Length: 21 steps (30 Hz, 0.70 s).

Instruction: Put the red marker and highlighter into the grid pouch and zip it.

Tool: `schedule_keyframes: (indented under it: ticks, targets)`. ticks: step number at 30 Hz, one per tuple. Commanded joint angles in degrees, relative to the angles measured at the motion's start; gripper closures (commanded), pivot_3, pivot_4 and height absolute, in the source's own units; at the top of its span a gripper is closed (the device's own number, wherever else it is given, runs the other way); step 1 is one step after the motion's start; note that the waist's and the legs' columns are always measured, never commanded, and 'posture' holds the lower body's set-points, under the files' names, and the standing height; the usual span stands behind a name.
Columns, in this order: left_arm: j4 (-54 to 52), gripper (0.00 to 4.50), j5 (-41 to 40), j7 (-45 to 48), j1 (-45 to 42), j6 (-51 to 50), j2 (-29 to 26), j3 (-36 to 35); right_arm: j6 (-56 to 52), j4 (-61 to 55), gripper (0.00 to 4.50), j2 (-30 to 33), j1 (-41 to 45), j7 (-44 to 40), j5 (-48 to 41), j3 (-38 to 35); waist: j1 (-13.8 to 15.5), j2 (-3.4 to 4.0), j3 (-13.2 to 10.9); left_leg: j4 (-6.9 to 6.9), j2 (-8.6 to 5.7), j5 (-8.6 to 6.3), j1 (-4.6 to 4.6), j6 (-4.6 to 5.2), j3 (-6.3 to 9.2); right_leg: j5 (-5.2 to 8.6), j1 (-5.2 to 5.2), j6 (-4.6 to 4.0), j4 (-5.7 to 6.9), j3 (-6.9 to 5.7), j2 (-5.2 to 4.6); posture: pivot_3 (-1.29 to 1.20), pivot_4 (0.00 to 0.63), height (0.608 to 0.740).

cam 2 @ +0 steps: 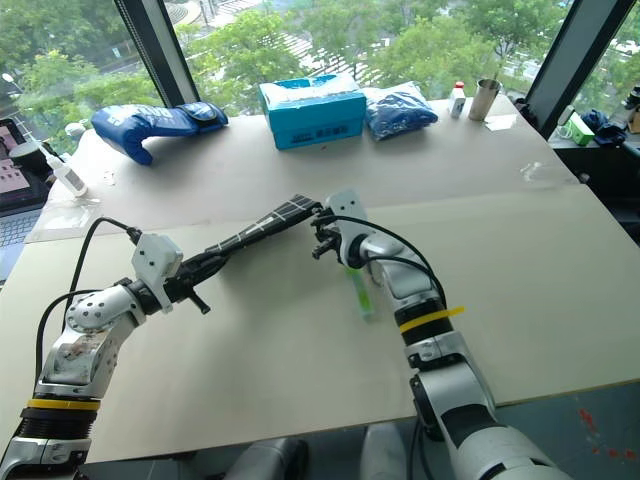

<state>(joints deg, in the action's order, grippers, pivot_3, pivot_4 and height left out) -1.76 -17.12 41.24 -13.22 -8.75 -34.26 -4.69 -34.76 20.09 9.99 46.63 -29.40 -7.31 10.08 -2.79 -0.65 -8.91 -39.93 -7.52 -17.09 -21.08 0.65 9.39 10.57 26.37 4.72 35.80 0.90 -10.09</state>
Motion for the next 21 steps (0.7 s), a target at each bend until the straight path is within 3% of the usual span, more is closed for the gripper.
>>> schedule_keyframes:
  ticks: [1,9,21]
  targets:
    - [-1.76,4.5,0.16,-0.22,-0.72,-0.03,0.12,-0.59,-2.52,-8.94,4.46,-1.6,-1.36,-3.03,-0.72,4.02,-0.05,0.0,0.0,0.0,0.01,0.0,0.0,0.0,0.0,0.0,0.0,0.0,0.01,0.0,0.01,0.0,0.15,0.74]
    - [-1.21,4.5,0.14,-0.14,-1.62,-0.34,0.64,-0.39,-3.44,-11.18,4.46,-6.13,-2.27,-2.28,2.9,11.93,0.05,0.0,0.0,-0.02,0.03,0.01,0.0,-0.03,0.0,-0.02,0.0,-0.03,0.02,0.0,0.03,0.0,0.15,0.74]
    - [-0.96,4.5,0.45,0.54,-1.01,-0.13,0.01,-0.49,-3.75,-4.96,4.46,-7.67,5.12,-0.45,1.39,4.13,0.01,0.01,0.0,-0.01,0.32,-0.02,0.01,-0.16,0.0,-0.13,0.02,-0.19,-0.05,0.01,0.39,0.0,0.15,0.74]
